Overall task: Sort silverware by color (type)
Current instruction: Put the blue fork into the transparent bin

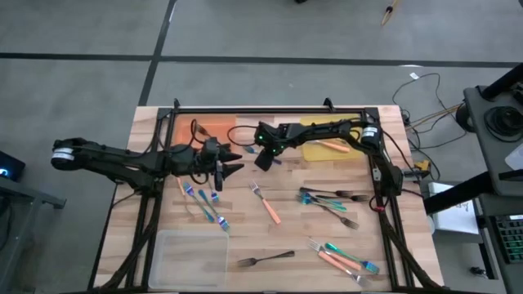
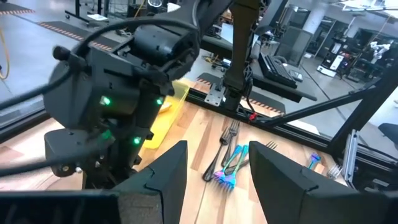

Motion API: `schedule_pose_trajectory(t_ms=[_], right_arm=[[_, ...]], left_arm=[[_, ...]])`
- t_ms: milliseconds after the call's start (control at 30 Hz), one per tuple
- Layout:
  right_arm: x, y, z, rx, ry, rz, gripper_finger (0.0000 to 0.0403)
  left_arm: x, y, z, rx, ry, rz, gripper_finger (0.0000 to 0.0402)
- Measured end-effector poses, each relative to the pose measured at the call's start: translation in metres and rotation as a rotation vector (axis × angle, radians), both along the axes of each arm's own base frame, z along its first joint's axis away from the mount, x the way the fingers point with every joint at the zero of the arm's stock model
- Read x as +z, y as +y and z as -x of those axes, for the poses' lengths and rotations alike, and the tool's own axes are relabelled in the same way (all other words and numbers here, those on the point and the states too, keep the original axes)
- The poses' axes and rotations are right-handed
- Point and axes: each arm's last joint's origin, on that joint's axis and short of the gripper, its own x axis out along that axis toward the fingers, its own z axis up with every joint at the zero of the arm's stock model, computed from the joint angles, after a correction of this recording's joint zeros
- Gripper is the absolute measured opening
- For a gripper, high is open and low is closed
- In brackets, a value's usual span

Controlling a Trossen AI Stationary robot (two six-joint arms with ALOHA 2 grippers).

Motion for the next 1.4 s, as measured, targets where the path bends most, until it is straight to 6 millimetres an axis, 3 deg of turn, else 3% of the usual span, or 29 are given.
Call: schedule_pose_trajectory(t_ms=[300,500,967,1400], right_arm=[[-0.002,0.007,-0.001,0.039,0.025,0.035,0.0016],[0.001,0.007,0.001,0.065,0.039,0.035,0.0011],[0.037,0.009,0.013,0.119,0.016,0.058,0.0009],[0.067,-0.008,0.024,0.090,-0.032,0.130,0.0009]], left_arm=[[0.008,0.000,0.006,0.000,-0.039,0.000,0.0152],[0.013,0.000,0.010,0.000,-0.063,0.001,0.0152],[0.011,0.000,0.015,0.000,-0.024,-0.001,0.0153],[-0.023,0.003,0.017,0.126,0.268,0.121,0.0153]])
